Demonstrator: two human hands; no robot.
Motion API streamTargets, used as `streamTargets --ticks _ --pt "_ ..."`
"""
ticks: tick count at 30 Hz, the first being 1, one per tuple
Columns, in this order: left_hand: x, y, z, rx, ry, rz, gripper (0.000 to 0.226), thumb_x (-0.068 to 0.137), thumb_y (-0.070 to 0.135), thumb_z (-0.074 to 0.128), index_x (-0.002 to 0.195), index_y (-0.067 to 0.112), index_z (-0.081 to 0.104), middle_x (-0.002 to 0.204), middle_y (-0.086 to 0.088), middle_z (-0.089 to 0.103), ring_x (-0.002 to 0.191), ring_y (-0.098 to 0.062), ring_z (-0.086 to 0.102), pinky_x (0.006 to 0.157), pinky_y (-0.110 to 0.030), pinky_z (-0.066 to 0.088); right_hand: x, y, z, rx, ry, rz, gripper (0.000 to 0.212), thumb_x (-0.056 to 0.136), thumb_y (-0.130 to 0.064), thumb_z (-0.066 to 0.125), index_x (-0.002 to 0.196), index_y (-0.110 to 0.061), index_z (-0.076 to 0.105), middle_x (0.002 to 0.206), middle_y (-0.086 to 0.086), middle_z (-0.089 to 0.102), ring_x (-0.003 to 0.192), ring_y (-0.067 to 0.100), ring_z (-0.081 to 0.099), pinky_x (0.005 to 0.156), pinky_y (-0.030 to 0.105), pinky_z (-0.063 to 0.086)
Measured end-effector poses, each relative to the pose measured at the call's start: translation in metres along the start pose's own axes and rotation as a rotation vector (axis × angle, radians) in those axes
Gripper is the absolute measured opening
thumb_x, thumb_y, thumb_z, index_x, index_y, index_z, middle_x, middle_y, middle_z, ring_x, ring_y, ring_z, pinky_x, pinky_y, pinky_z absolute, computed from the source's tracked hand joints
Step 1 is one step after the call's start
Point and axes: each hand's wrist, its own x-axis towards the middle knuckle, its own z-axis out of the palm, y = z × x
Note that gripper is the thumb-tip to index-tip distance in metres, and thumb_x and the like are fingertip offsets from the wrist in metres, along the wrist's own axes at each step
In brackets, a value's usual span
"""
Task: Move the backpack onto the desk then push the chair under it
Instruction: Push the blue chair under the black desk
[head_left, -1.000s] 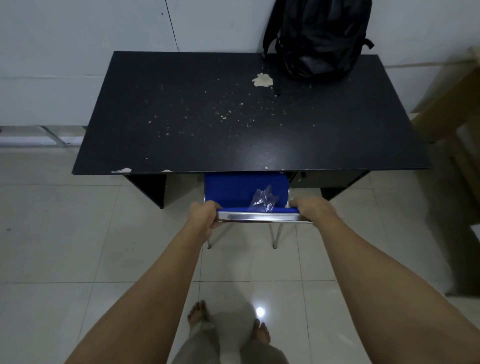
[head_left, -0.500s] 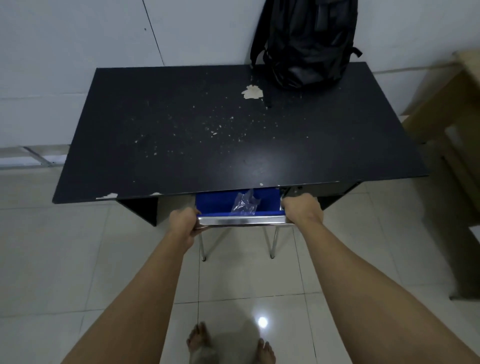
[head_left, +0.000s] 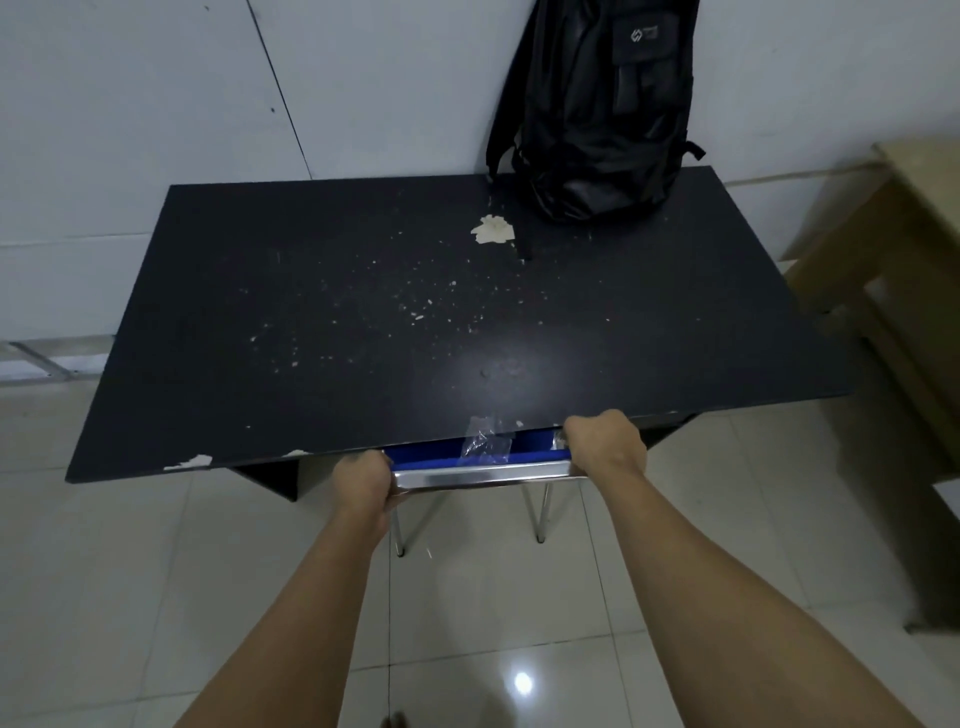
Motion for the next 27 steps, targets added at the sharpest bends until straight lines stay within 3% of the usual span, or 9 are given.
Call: streamTargets --ticks 4,11,17,20,23,27 --pt "0.002 -0.003 0.000 0.006 0.004 -0.022 0.025 0.091 0.002 0.043 0.113 -0.001 0.055 0.113 -0.026 0.064 0.098 -0.038 0.067 0.082 -0.051 0.059 -0.001 0.002 0.000 0.004 0.002 0.003 0.020 0.077 -0.026 0.057 0.066 -0.013 0.047 0.063 0.004 0.053 0.055 0.018 0.049 0.046 0.027 0.030" --pt "0.002 -0.003 0.000 0.021 0.004 -0.009 0.023 0.095 0.003 0.043 0.115 0.000 0.054 0.110 -0.023 0.063 0.095 -0.036 0.067 0.062 -0.040 0.058 -0.001 0.003 0.000 -0.004 0.018 -0.005 0.023 0.078 -0.027 0.057 0.064 -0.014 0.045 0.062 0.003 0.051 0.054 0.017 0.047 0.047 0.026 0.029" --pt "0.005 -0.004 0.000 0.016 0.005 0.002 0.025 0.093 0.000 0.042 0.114 -0.001 0.055 0.112 -0.024 0.062 0.101 -0.040 0.065 0.078 -0.049 0.059 0.000 0.004 0.002 0.020 0.029 -0.001 0.020 0.077 -0.026 0.057 0.066 -0.011 0.050 0.063 0.005 0.055 0.055 0.018 0.050 0.047 0.027 0.030" --pt "0.010 -0.007 0.001 -0.001 0.006 0.007 0.029 0.094 0.006 0.043 0.120 0.001 0.056 0.112 -0.021 0.063 0.099 -0.036 0.066 0.076 -0.047 0.059 -0.001 0.006 0.002 0.072 0.056 0.005 0.021 0.076 -0.025 0.055 0.068 -0.006 0.055 0.062 0.006 0.056 0.053 0.019 0.049 0.047 0.027 0.029" --pt "0.011 -0.006 -0.004 0.096 -0.043 0.065 0.039 0.095 0.015 0.043 0.130 0.001 0.054 0.127 -0.022 0.062 0.112 -0.039 0.063 0.092 -0.054 0.055 -0.013 0.010 0.002 0.176 0.129 -0.023 0.026 0.079 -0.025 0.052 0.064 -0.004 0.057 0.061 0.007 0.056 0.052 0.019 0.047 0.048 0.029 0.029" --pt "0.002 -0.008 -0.017 0.215 -0.050 0.129 0.038 0.097 0.019 0.040 0.130 0.003 0.053 0.121 -0.020 0.064 0.095 -0.035 0.067 0.077 -0.050 0.061 -0.034 0.031 0.007 0.298 0.117 -0.084 0.017 0.089 -0.028 0.052 0.085 -0.013 0.058 0.083 0.009 0.067 0.067 0.018 0.054 0.054 0.028 0.034"
